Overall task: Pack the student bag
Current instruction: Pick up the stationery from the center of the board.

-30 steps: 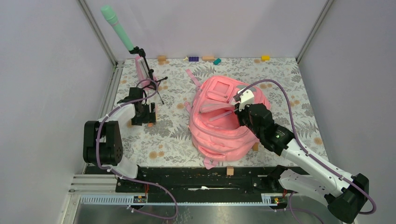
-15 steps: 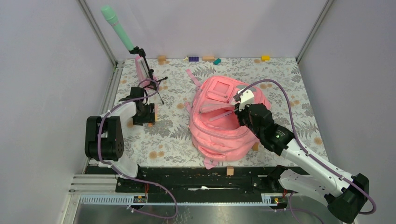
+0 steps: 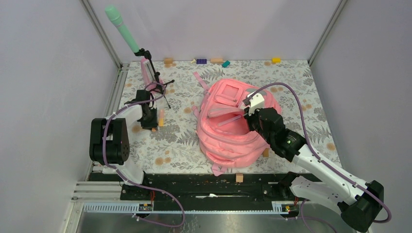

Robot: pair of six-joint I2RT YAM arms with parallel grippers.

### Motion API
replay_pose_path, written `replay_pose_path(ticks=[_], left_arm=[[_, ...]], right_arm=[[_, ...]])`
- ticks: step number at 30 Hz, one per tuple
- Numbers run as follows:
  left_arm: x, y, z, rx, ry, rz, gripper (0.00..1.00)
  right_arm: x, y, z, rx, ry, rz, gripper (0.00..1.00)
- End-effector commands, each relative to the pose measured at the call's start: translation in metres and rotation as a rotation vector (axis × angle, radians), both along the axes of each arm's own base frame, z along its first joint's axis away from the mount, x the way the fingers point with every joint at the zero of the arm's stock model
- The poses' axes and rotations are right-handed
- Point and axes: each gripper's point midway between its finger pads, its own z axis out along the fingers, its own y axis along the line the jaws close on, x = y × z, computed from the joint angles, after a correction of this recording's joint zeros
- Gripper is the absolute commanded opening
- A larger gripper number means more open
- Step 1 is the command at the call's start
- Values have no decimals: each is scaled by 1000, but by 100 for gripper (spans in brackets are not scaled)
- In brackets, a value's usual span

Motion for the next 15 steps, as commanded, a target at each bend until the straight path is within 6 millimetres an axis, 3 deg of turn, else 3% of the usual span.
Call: replay_pose_path(ticks=[1,7,11,13,15], left_arm=[[14,-3,10,-15,-45,-15,20],[13,-4,16,-22,-63,-20,2],[13,-2,23,-12,-86,-7,0],[16,3,33,12,-136,13,0],[21,3,57,10,-246,26,0]], right_arm=[[11,3,46,123,-124,-36,0],[11,2,47,120,-128,-39,0],[11,1,46,117,-127,-41,0],[11,1,47,118,-129,-40,0],[11,1,46,116,-129,-42,0]])
